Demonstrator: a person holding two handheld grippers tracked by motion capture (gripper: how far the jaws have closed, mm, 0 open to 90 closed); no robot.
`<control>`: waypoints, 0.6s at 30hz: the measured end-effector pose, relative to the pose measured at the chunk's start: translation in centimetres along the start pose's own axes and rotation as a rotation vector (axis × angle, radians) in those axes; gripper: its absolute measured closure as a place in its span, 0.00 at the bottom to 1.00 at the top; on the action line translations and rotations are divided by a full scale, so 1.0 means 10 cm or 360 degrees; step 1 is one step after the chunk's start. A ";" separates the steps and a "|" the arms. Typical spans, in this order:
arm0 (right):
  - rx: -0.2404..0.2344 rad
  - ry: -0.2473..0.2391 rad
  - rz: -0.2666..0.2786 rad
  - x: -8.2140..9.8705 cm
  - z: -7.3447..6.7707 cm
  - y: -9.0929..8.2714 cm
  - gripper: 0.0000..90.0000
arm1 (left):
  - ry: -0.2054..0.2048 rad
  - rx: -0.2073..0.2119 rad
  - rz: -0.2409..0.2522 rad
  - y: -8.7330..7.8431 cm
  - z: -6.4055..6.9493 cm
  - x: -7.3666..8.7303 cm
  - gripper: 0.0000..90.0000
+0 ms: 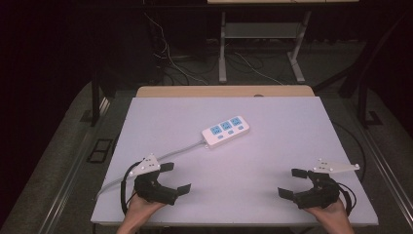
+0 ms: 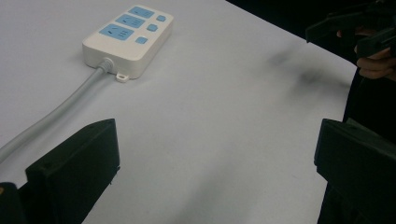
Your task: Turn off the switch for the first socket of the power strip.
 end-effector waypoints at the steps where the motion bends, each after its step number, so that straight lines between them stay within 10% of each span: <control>1: -0.0001 0.0004 -0.0001 0.00 0.00 0.00 0.01 | 0.0002 0.0004 -0.0005 0.00 0.00 -0.01 0.00; 18: 0.0006 0.0012 -0.0014 0.01 0.01 0.01 0.01 | 0.0021 0.0041 -0.0104 0.15 -0.02 -0.21 0.00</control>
Point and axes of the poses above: each handheld gripper's, and its own axes: y roughly forward along the jaws, x roughly out of its underside, z roughly to its right, the point moved 6 cm from there along y, roughly forward along the jaws, and after that the axes turned 8 degrees about -z, right-handed, at the moved point
